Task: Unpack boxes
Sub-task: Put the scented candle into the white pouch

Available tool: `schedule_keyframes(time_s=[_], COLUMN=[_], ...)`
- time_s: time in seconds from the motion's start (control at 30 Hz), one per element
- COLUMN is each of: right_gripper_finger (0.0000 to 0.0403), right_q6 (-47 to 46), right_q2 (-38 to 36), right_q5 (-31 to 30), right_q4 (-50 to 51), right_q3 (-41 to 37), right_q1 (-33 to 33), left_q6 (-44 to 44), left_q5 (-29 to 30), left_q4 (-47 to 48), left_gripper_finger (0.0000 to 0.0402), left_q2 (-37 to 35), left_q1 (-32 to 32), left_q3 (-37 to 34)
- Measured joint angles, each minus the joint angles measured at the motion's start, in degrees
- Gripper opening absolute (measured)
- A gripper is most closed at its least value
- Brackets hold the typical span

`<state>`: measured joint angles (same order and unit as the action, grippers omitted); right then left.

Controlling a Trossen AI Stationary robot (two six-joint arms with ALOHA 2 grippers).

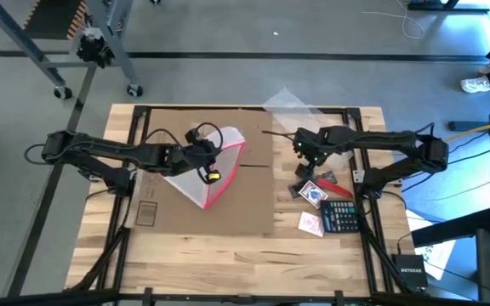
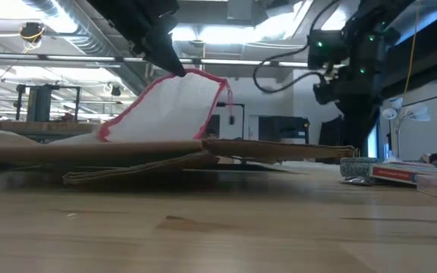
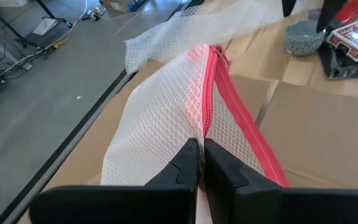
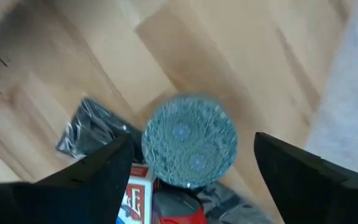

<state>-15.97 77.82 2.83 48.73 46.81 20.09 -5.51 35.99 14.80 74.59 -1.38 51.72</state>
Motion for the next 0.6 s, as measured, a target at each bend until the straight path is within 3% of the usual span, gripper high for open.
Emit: schedule_keyframes(time_s=[0.43, 0.6], right_gripper_finger=[0.0330, 0.0289], right_q6=[-3.1, -3.3], right_q2=[1.6, 1.5], right_q5=[-1.0, -4.2], right_q4=[-10.6, -12.3], right_q3=[-8.0, -8.9], right_q1=[-1.1, -2.6], left_q6=[1.0, 1.0], left_q5=[0.0, 0.0], left_q4=[-0.7, -0.8], left_gripper_finger=[0.0008, 0.0008], left_q2=[0.0, 0.0], left_q1=[1.1, 1.1], left_q3=[0.0, 0.0])
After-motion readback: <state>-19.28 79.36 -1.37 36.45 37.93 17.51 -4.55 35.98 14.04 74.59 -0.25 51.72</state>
